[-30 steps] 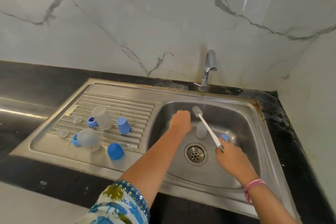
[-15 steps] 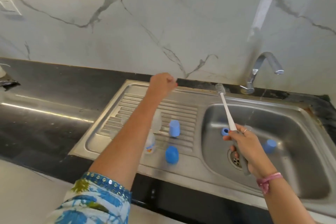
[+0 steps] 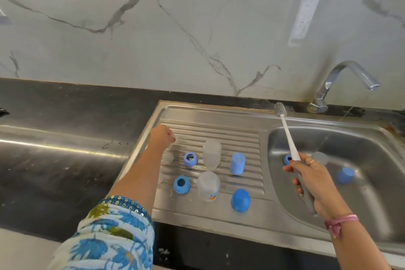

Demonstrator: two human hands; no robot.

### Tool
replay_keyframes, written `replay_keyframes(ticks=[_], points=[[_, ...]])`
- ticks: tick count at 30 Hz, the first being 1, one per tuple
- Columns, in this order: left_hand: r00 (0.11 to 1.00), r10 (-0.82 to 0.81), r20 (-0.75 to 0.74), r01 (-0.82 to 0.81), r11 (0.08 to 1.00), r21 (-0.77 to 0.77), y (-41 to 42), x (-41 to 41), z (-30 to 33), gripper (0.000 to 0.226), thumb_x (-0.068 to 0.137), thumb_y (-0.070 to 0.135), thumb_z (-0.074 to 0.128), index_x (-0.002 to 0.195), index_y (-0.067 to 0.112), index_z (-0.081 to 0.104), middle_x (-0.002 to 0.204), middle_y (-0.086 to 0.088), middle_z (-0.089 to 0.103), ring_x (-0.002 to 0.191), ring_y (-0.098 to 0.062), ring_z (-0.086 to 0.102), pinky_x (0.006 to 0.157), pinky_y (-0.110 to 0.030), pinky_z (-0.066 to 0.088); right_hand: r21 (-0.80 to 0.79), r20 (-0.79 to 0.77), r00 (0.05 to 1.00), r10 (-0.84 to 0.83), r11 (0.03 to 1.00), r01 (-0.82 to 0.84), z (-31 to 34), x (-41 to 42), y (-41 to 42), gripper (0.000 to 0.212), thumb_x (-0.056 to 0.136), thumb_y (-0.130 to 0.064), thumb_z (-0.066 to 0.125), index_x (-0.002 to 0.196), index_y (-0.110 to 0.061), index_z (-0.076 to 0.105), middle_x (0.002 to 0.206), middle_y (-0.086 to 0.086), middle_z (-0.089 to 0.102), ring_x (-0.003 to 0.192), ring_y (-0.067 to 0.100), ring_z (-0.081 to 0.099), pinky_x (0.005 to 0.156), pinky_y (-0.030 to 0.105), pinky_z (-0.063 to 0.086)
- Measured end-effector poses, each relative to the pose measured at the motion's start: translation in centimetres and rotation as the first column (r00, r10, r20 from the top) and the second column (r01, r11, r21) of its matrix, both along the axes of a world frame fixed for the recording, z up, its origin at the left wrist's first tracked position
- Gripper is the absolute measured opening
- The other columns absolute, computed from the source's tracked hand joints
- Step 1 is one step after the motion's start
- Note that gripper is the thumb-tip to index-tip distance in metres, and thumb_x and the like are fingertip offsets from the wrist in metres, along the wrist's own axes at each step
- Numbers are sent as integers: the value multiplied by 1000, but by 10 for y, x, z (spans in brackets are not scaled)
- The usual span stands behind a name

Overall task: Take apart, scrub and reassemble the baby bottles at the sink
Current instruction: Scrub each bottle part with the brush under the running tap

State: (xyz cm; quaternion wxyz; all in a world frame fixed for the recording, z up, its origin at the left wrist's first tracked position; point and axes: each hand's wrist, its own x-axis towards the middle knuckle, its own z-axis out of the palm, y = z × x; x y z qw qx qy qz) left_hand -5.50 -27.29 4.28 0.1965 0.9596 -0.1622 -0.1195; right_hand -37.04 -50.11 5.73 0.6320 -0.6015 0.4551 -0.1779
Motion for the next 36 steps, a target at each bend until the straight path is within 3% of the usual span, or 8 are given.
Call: replay_keyframes(ticks=[6, 11, 16, 20, 24, 32, 36], points=[[999, 2, -45, 2, 997, 73, -12, 8, -13, 16, 86, 15, 61, 93, 2, 69, 97, -12, 69, 99, -29, 64, 82, -31, 48, 17, -4, 999, -42, 999, 42, -4, 0, -2, 30, 98, -12, 51, 128, -15, 56, 87, 10, 66, 52, 16, 44, 41, 24, 36], [998, -22, -64, 33, 982, 188, -19, 9, -15, 35, 87, 26, 63, 112, 2, 66, 113, -13, 67, 107, -28, 61, 92, -33, 49, 41, 1, 998, -59, 997, 59, -15, -12, -13, 32, 98, -12, 51, 128, -21, 55, 87, 10, 67, 52, 16, 45, 36, 22, 36], [997, 48, -62, -42, 994, 100, -33, 8, -1, 60, 89, 42, 62, 134, 2, 52, 132, -16, 58, 121, -33, 54, 98, -37, 43, 66, -4, 998, -64, 996, 64, -26, -27, -34, 35, 97, -13, 52, 131, -19, 53, 85, 11, 68, 49, 15, 45, 35, 22, 37], [994, 57, 92, -54, 998, -37, -66, -5, 22, 45, 90, 32, 59, 126, 4, 60, 125, -15, 63, 118, -33, 56, 98, -39, 43, 90, -7, 999, -53, 994, 54, -30, -41, -51, 34, 97, -12, 51, 131, -19, 53, 82, 10, 68, 48, 13, 45, 35, 22, 36], [980, 4, 197, 15, 995, -94, -120, -35, 42, 28, 88, 20, 57, 107, 4, 70, 110, -16, 68, 109, -36, 60, 93, -42, 46, 93, -19, 999, -28, 995, 29, -28, -60, -73, 30, 96, -9, 50, 125, -16, 56, 77, 9, 67, 42, 11, 43, 33, 22, 34], [958, -235, 165, 246, 968, -52, -257, -133, 24, 25, 89, 12, 49, 94, -1, 70, 97, -20, 69, 97, -36, 63, 81, -38, 50, 70, -87, 990, 114, 992, -108, -38, -116, -140, 24, 94, -9, 51, 114, -19, 58, 72, 4, 68, 42, 10, 44, 34, 20, 33], [928, -369, 45, 368, 929, 38, -309, -175, -18, 26, 91, 13, 51, 103, 4, 72, 106, -15, 69, 103, -31, 63, 93, -39, 50, 21, -153, 961, 228, 973, -228, -48, -138, -167, 28, 92, -6, 50, 113, -22, 59, 67, -3, 67, 41, 9, 44, 35, 20, 31]])
